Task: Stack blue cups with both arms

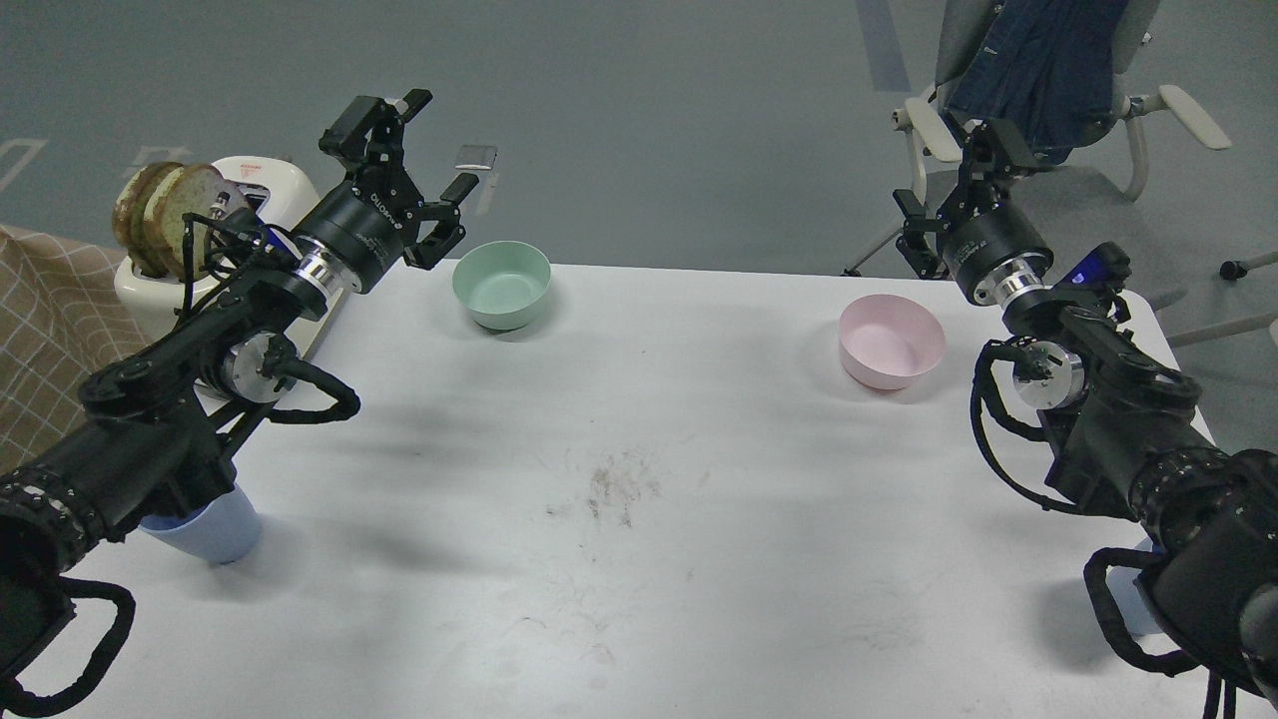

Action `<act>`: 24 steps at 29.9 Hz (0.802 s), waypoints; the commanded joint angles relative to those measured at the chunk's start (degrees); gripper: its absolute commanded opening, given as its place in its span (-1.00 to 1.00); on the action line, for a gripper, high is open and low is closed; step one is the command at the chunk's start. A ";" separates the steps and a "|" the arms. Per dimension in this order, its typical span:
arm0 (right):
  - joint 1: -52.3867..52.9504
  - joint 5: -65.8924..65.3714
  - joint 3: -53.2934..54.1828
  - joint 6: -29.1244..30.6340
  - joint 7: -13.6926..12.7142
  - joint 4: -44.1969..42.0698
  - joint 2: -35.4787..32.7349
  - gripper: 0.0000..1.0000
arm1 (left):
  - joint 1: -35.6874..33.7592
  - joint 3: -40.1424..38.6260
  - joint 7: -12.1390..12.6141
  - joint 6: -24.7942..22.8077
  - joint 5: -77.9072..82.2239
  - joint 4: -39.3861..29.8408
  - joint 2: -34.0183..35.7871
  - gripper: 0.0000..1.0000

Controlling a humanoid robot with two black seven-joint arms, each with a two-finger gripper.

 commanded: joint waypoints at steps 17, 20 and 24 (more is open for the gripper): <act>0.61 0.02 -0.01 0.00 -0.01 -0.09 0.00 1.00 | -0.09 -0.04 -0.82 -0.22 -0.17 -0.12 0.21 0.95; 0.61 -0.07 -0.01 0.00 -0.01 -0.09 0.00 1.00 | -0.26 -0.04 -0.91 -0.13 -0.52 -0.12 0.12 0.95; 0.70 -0.07 -0.09 0.00 -0.01 -0.09 0.00 1.00 | -0.61 0.49 -0.91 -0.21 -0.35 -0.30 0.65 0.93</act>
